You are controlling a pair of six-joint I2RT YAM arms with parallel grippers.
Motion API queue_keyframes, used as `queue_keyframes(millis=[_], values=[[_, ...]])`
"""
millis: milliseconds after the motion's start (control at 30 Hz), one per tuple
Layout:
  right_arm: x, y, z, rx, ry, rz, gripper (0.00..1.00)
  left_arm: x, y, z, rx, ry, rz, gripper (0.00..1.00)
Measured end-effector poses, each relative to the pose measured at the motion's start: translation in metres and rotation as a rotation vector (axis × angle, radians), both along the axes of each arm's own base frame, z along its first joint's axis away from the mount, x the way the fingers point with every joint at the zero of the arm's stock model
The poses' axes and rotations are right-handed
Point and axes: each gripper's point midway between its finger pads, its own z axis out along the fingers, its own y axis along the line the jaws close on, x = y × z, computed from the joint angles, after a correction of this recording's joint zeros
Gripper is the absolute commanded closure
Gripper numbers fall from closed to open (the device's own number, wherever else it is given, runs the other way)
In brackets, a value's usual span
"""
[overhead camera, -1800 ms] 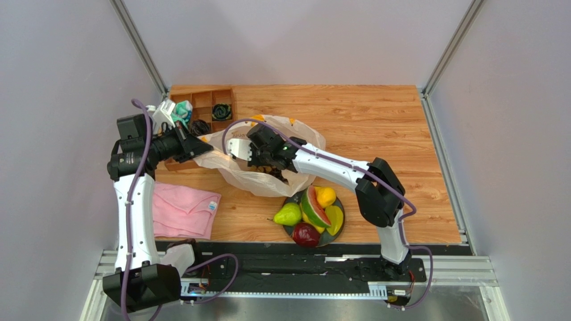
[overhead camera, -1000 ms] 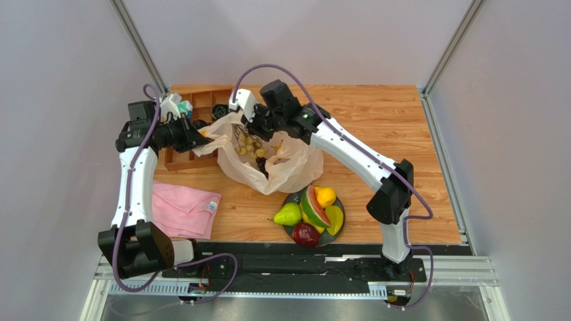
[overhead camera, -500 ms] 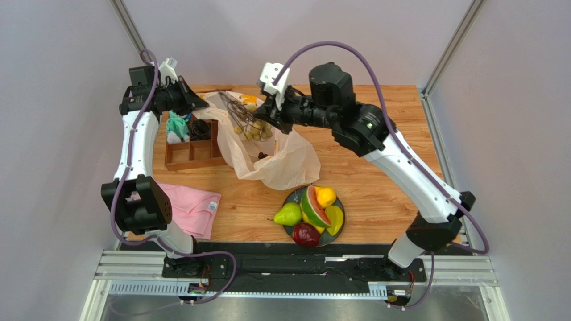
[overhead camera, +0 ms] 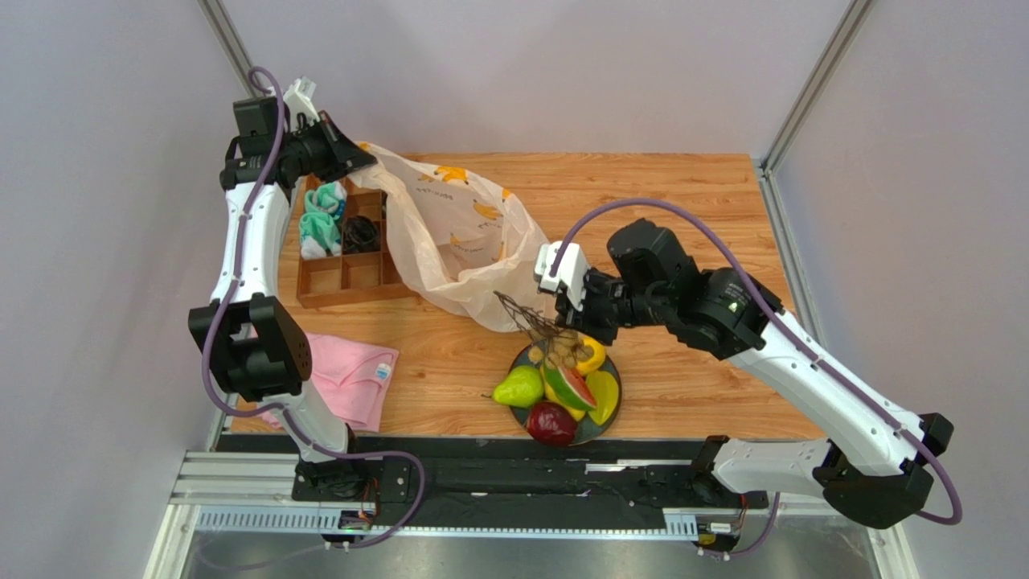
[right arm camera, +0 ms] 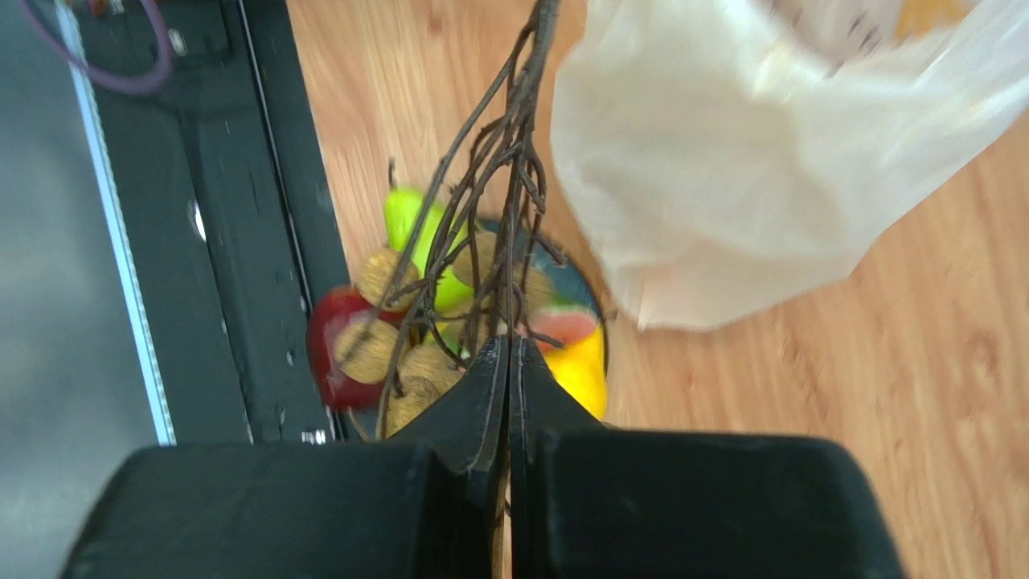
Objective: Take the fake fruits out of the plastic bag
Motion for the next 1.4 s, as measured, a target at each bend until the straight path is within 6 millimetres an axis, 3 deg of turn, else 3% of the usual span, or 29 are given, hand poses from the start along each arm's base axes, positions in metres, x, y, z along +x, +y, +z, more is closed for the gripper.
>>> queue_keyframes(millis=[167,367,533,667,967,1333,1400], values=[[-0.005,-0.022,-0.056,-0.160,0.056,-0.022,1.00,-0.006,-0.003,-0.012,-0.020,0.025,-0.004,1.00],[-0.002,-0.043,-0.098,-0.283,0.113,-0.089,1.00,-0.024,-0.008,-0.028,-0.046,0.077,-0.007,1.00],[0.007,-0.057,-0.107,-0.312,0.158,-0.170,1.00,-0.039,-0.013,-0.016,-0.054,0.053,-0.016,1.00],[0.003,-0.067,-0.111,-0.337,0.200,-0.201,1.00,-0.048,-0.017,-0.005,-0.065,0.028,-0.025,1.00],[-0.012,-0.084,-0.134,-0.394,0.298,-0.235,1.00,-0.051,-0.020,-0.011,-0.096,0.047,-0.023,1.00],[-0.008,-0.070,-0.155,-0.427,0.387,-0.236,1.00,-0.055,-0.021,-0.010,-0.102,0.043,-0.019,1.00],[-0.006,-0.066,-0.159,-0.436,0.399,-0.237,0.79,-0.057,-0.021,-0.010,-0.102,0.042,-0.019,1.00]])
